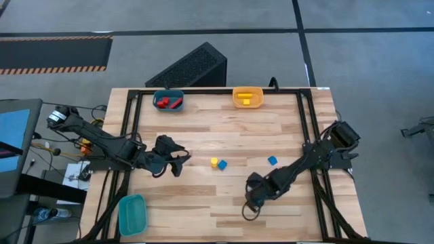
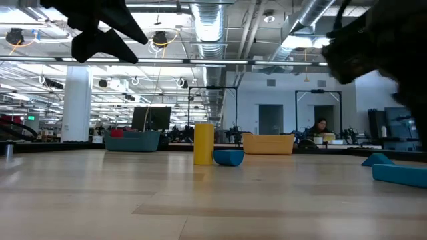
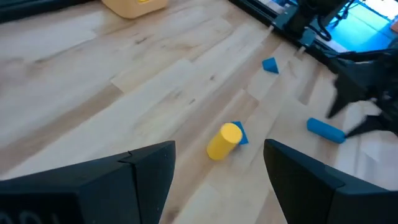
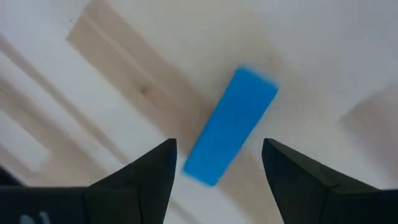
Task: Sort & place blocks by color
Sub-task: Put the bottom blue block into the green bin
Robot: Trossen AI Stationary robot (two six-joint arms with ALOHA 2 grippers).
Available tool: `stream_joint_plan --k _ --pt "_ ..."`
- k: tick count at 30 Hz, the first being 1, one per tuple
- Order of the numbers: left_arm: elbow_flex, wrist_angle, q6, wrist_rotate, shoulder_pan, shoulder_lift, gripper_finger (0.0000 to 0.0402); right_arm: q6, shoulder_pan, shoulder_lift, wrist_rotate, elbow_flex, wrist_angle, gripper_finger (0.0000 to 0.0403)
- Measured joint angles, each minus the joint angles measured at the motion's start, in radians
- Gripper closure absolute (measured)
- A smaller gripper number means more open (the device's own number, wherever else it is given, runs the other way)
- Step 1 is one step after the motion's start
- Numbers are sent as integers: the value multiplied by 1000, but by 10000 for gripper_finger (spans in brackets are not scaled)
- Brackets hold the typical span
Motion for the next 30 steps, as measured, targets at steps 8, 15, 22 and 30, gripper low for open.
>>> stream_joint_plan --k 8,15,22,30 --pt "0 6 84 57 91 0 168 296 50 80 105 5 78 143" --pt "0 9 150 114 146 0 168 283 38 118 97 3 79 169" --pt "0 15 168 114 149 0 168 177 32 99 95 4 25 323" --pt "0 75 174 165 149 0 168 106 48 -9 252 -7 -31 323"
